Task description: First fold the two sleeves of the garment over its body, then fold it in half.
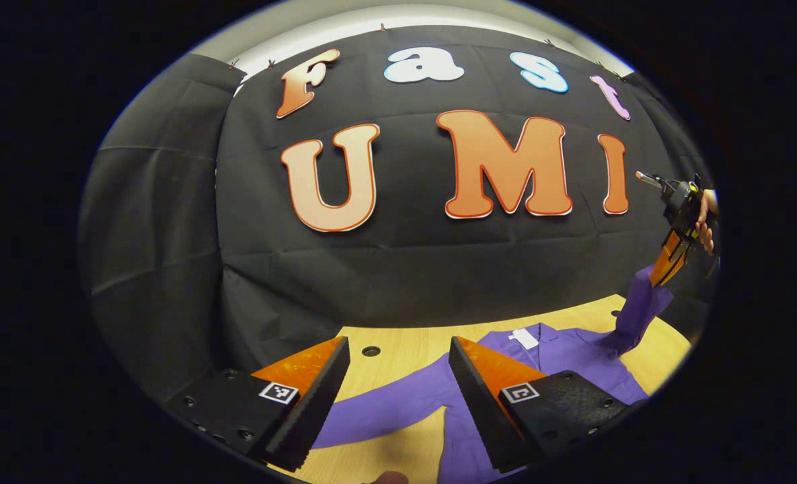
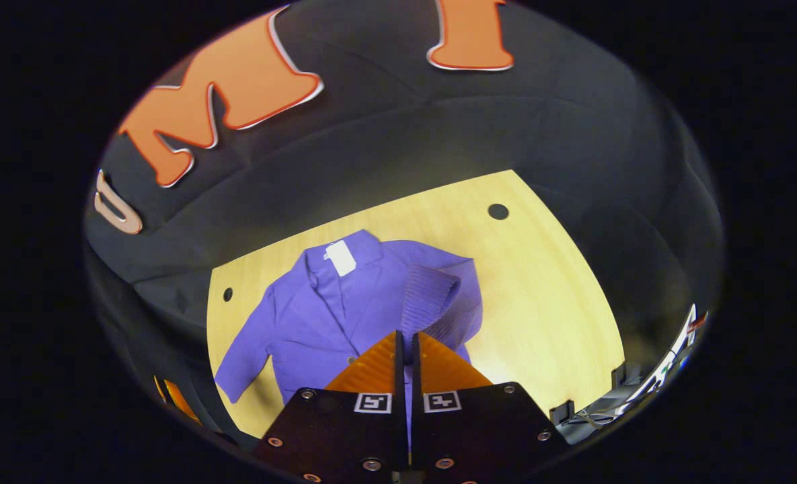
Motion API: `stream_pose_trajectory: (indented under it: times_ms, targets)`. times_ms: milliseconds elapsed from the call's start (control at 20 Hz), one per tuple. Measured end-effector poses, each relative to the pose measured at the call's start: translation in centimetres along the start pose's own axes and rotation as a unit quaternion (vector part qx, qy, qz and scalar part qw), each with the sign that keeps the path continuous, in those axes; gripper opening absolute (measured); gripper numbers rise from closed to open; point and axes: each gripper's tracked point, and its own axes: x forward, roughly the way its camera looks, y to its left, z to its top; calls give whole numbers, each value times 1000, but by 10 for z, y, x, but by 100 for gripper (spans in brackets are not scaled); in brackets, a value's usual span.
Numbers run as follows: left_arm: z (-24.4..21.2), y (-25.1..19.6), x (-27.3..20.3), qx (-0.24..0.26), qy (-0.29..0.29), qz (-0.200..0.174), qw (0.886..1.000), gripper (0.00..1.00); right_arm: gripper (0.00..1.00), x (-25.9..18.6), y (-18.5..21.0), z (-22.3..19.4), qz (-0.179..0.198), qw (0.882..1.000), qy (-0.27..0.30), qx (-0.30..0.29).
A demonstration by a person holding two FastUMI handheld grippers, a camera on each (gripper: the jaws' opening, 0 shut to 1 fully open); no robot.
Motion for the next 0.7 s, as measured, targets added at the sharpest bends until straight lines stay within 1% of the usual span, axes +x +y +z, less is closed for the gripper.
stream_pose_trajectory:
  times_ms: [250,350,450,550,700]
  targets:
    - [-10,33,4,7,11,17,1000,94,3,13,63,-11,39,999,13,-21]
    - [-16,44,9,9,16,23,1000,94,3,19,86,-18,50,998,20,-28]
    - [-21,58,12,15,22,31,999,94,3,26,106,-22,54,997,19,-47]
    - [-29,71,19,20,30,37,999,94,3,32,133,-26,68,996,24,-59]
    - [-37,85,24,23,42,43,998,94,3,42,165,-35,84,994,34,-62]
